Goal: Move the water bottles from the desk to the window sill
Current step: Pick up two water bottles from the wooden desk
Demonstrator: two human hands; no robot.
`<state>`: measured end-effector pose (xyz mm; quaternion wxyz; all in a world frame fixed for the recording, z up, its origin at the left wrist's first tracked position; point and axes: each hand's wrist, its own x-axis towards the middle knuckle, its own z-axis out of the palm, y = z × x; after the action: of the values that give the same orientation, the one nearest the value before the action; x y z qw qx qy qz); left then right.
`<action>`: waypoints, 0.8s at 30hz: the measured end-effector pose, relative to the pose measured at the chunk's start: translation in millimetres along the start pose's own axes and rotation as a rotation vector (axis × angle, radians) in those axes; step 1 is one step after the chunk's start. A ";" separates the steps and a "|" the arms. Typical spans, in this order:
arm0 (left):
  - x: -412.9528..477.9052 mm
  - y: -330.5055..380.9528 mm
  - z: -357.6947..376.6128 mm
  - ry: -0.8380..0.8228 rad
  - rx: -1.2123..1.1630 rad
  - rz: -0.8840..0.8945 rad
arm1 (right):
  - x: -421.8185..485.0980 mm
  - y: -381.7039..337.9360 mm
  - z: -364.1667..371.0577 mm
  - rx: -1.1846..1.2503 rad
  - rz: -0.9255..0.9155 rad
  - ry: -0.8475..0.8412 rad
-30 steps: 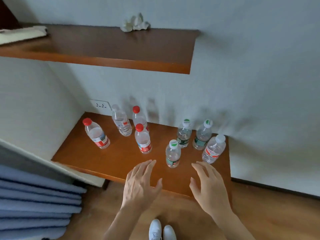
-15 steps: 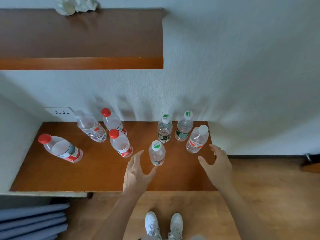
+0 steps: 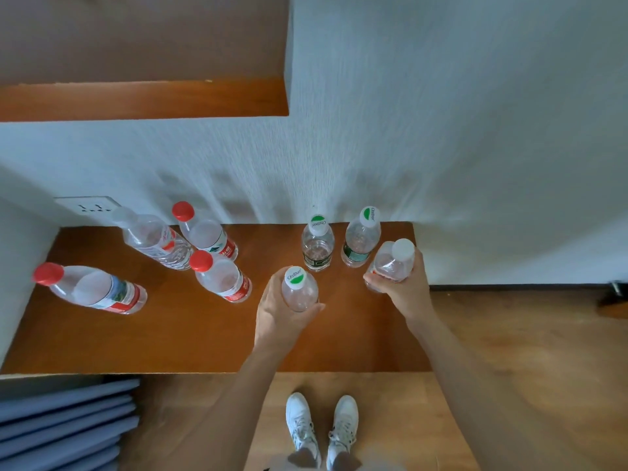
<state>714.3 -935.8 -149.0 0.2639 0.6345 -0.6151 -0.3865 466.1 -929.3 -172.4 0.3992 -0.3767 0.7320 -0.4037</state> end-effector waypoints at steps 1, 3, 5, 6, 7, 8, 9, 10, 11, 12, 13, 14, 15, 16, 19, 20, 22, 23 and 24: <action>1.8 -0.6 0.5 0.003 0.000 0.005 | 1.8 2.9 0.7 -0.009 -0.003 -0.010; 4.3 -1.3 1.4 0.013 0.011 0.002 | 0.1 -3.5 2.8 -0.009 0.006 0.009; 6.2 0.3 1.6 0.017 0.030 -0.001 | -1.5 -7.3 5.5 -0.002 0.008 -0.004; 6.7 1.4 1.4 0.021 0.038 0.003 | -3.7 -9.7 6.2 -0.012 0.006 -0.014; 7.0 3.2 1.0 0.021 0.042 0.011 | -5.3 -11.1 6.6 -0.019 0.001 -0.014; 6.8 6.0 0.3 0.021 0.044 0.024 | -7.6 -11.9 5.7 -0.017 0.006 -0.003; 6.7 9.3 -0.6 0.024 0.045 0.044 | -10.0 -14.1 4.9 -0.004 0.006 0.018; 6.5 13.5 -1.9 0.028 0.046 0.067 | -14.2 -18.5 3.7 0.009 0.002 0.039; 6.0 18.7 -3.5 0.031 0.048 0.085 | -16.8 -21.0 2.5 0.023 -0.005 0.058; 5.1 24.8 -5.4 0.027 0.047 0.097 | -20.8 -25.8 0.9 0.043 -0.005 0.069; 3.2 31.5 -7.5 0.018 0.034 0.106 | -24.4 -30.4 -1.2 0.067 -0.004 0.084; 0.8 37.9 -9.6 0.007 0.008 0.115 | -30.3 -40.0 -3.7 0.083 -0.009 0.099; -2.4 44.2 -11.9 -0.001 -0.021 0.128 | -35.1 -47.5 -6.4 0.100 -0.023 0.116; -5.6 50.9 -14.4 -0.007 -0.046 0.140 | -40.3 -55.4 -9.6 0.115 -0.035 0.127; -14.3 70.7 -22.9 -0.023 -0.112 0.161 | -58.3 -78.0 -19.2 0.151 -0.127 0.154; -17.1 77.2 -26.1 -0.031 -0.135 0.165 | -65.7 -86.3 -22.2 0.152 -0.150 0.168; -21.9 88.4 -31.9 -0.031 -0.168 0.186 | -78.7 -99.1 -27.1 0.160 -0.191 0.201; -24.8 92.4 -34.5 -0.025 -0.183 0.204 | -84.9 -104.1 -29.7 0.170 -0.216 0.209; -27.9 95.4 -36.7 -0.020 -0.197 0.217 | -91.1 -108.9 -31.9 0.187 -0.233 0.213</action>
<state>690.7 -923.5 -46.5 0.3591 0.5314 -0.6419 -0.4202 498.9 -882.9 -38.4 0.3030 -0.3754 0.6808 -0.5512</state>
